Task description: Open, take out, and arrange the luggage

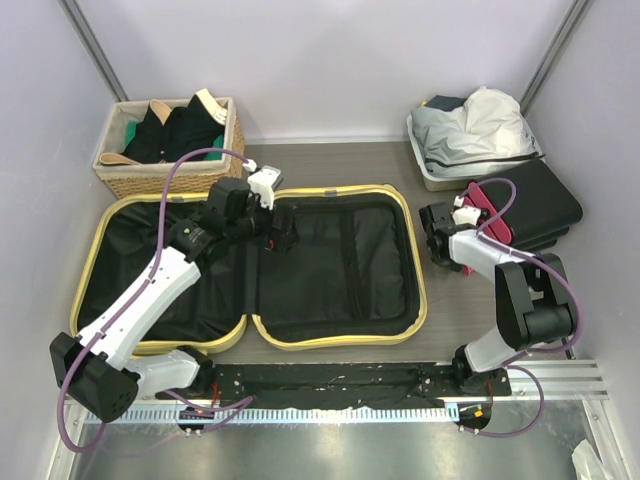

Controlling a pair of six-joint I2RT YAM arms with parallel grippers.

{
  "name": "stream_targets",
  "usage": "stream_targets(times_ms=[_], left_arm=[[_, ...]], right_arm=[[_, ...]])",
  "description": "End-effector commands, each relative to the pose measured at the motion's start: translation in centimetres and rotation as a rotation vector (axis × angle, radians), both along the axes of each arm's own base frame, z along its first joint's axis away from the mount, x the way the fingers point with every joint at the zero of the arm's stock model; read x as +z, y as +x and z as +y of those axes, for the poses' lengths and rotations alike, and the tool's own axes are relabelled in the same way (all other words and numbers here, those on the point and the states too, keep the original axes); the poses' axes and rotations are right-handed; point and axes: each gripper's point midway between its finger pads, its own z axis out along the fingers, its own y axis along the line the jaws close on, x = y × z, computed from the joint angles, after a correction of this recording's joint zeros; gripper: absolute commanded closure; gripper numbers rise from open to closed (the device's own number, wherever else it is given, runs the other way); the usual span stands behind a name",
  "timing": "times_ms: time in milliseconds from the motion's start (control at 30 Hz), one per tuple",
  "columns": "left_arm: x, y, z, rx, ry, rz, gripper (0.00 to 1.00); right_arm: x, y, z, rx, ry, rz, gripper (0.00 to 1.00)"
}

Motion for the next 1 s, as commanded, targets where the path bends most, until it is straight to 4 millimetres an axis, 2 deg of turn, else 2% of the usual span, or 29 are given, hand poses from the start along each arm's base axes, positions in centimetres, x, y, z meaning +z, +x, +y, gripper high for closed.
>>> stream_targets(times_ms=[0, 233, 367, 467, 767, 900, 967], left_arm=[[1.6, 0.4, 0.3, 0.017, -0.023, -0.062, 0.0], [1.4, 0.4, 0.3, 0.017, -0.017, -0.059, 0.0], [1.4, 0.5, 0.3, 0.019, -0.016, -0.06, 0.0], [1.2, 0.5, 0.3, 0.018, -0.013, -0.054, 0.0], [1.3, 0.3, 0.4, 0.017, -0.015, -0.059, 0.0], [1.4, 0.3, 0.5, 0.021, -0.016, -0.066, 0.01], [1.4, 0.4, 0.6, 0.029, -0.012, -0.067, 0.0]], right_arm=[[1.2, 1.8, -2.8, -0.098, -0.095, -0.056, 0.67], [4.1, 3.1, -5.0, -0.136, -0.252, -0.141, 0.66], [5.1, 4.5, -5.4, -0.119, -0.297, -0.176, 0.67], [5.4, 4.8, -6.3, -0.137, -0.372, -0.171, 0.67], [3.5, 5.1, -7.4, -0.151, -0.5, -0.087, 0.68], [3.7, 5.3, -7.2, -0.148, -0.492, -0.099, 0.68], [4.6, 5.4, -6.7, -0.139, -0.47, -0.132, 0.67]])
